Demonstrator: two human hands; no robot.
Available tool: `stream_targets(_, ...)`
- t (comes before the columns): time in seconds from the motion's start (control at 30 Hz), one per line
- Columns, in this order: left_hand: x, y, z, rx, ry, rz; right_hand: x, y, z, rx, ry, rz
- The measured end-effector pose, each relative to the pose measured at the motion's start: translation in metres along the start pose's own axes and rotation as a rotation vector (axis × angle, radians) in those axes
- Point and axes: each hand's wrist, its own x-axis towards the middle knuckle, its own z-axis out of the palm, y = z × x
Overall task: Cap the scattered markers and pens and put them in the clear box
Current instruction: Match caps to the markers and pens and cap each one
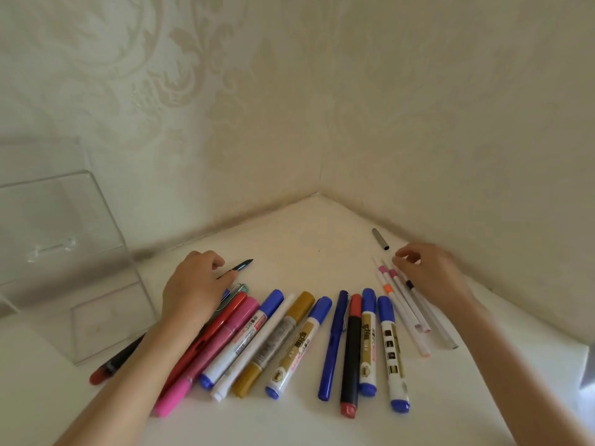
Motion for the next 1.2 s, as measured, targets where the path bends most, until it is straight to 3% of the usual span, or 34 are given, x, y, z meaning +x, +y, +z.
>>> stream_targets(0.23,0.005,0.005,0.002,0.02,-0.006,-0.059,0.055,-0.026,0.021,-0.324,0.012,0.013)
stream_targets(0.4,0.003,0.007,0.002,-0.143,0.038,0.07,0.068,-0.034,0.035,-0.362,0.035,-0.01)
stream_targets(0.47,-0.002,0.012,-0.003,-0.29,0.017,0.144,0.062,-0.046,0.029,-0.143,0.086,-0.02)
stream_targets(0.53,-0.009,0.019,-0.007,-0.362,0.013,0.197,0.043,-0.063,0.02,0.277,0.045,-0.003)
stream_targets(0.67,-0.026,0.037,-0.013,-0.456,0.017,0.312,-0.011,-0.087,0.019,1.233,-0.335,0.155)
stream_targets(0.73,-0.034,0.044,-0.013,-0.499,-0.031,0.354,-0.025,-0.09,0.026,1.48,-0.413,0.237)
stream_targets(0.87,-0.043,0.048,-0.008,-0.548,-0.081,0.386,-0.036,-0.094,0.035,1.637,-0.402,0.275)
stream_targets(1.2,-0.044,0.049,-0.009,-0.565,-0.068,0.394,-0.041,-0.094,0.035,1.529,-0.405,0.154)
